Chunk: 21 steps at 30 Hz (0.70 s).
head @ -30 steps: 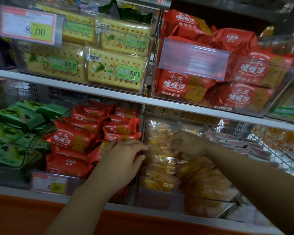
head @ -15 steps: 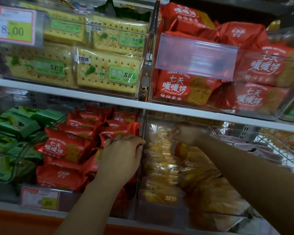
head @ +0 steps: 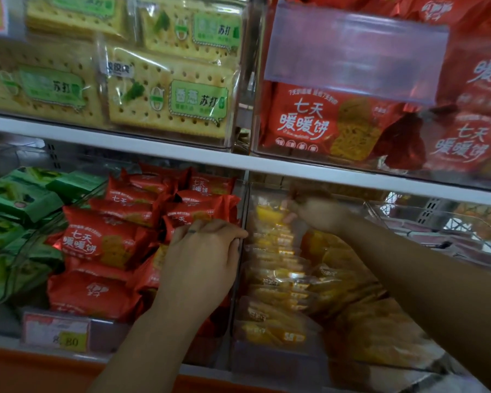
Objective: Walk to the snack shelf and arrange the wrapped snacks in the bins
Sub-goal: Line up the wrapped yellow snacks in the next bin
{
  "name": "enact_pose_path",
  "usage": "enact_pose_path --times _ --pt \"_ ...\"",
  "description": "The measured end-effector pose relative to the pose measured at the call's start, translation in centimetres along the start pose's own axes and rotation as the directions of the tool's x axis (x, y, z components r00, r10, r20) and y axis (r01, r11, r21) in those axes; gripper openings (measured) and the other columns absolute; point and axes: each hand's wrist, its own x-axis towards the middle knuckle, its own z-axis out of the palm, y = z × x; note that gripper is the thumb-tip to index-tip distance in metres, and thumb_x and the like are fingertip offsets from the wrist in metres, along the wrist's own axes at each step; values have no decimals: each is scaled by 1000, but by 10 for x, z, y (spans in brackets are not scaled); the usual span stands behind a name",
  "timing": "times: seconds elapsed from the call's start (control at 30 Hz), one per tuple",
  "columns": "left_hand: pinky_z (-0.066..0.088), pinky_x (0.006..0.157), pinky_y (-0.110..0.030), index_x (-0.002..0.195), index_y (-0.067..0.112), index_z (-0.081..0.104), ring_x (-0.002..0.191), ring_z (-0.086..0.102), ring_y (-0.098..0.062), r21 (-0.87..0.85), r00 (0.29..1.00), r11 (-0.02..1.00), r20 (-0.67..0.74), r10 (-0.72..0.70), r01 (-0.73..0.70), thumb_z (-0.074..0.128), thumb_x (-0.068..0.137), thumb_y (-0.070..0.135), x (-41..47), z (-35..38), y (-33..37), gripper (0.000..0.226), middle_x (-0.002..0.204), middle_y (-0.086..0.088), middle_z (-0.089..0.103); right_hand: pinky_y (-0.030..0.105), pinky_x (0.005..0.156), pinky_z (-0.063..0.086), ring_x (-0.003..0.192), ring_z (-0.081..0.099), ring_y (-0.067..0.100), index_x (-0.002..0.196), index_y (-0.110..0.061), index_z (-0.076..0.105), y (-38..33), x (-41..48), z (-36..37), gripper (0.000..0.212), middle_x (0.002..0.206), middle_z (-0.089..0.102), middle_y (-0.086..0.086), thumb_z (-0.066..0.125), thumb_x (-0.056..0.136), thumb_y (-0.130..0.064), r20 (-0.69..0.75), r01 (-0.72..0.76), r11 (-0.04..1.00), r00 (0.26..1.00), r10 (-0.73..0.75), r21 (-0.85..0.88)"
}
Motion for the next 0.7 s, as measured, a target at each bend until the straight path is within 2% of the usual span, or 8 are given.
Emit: enact_pose_path --times 0.07,0.17,0.23,0.33,0.47,0.57,0.63,0.7 --pt "43 79 -36 96 29 71 88 64 -18 13 1000 1000 -20 9 -9 48 81 22 -1 2 0 29 95 10 69 14 67 49 82 68 23 93 -10 51 4 0 5 11 85 60 1 45 98 -17 34 -9 1000 999 8 13" --pt "45 77 -35 94 29 71 85 64 -19 42 998 999 -58 17 -15 51 79 19 -1 6 0 28 93 10 69 11 66 42 82 59 12 88 -16 54 4 -7 9 13 82 57 -8 46 97 -19 63 4 998 998 0 -59" --pt "46 76 -35 93 30 71 83 65 -19 58 997 998 -79 11 -7 52 77 19 -1 8 1 27 92 10 69 19 71 42 86 56 13 85 -19 54 3 -8 13 15 89 59 -3 45 97 -19 119 -4 996 993 14 -88" --pt "45 76 -36 93 29 72 83 65 -21 50 997 999 -77 -6 10 53 77 17 -2 9 3 28 92 9 70 38 85 45 89 57 23 78 -22 53 2 -4 17 23 92 59 7 44 97 -13 208 -62 998 976 59 6" --pt "45 78 -37 96 27 72 87 64 -21 4 999 1000 -42 -16 16 48 81 19 -2 5 3 30 96 8 70 28 81 39 83 49 11 79 -25 51 -4 -8 10 25 86 50 -7 39 99 -15 296 -61 998 953 59 -1" --pt "41 82 -34 99 27 71 91 63 -19 -14 1000 1000 -24 -3 3 48 83 20 -2 4 -1 29 99 9 70 30 88 38 94 52 16 103 -19 58 2 -6 -2 22 97 54 -2 37 100 -22 186 -40 997 981 51 -64" --pt "39 81 -31 99 28 71 90 63 -18 -10 999 1000 -36 7 -7 48 82 21 -3 4 -3 29 98 10 69 27 92 36 103 51 17 120 -8 56 5 -3 -10 29 106 53 5 38 100 -18 -21 -126 992 992 126 -1" --pt "37 79 -30 98 29 71 89 63 -17 -4 999 1000 -45 16 -16 49 82 22 -3 5 -4 28 97 11 69 32 92 41 99 55 20 114 -7 56 10 -1 -14 22 107 55 10 42 98 -11 -119 -212 921 957 263 328"
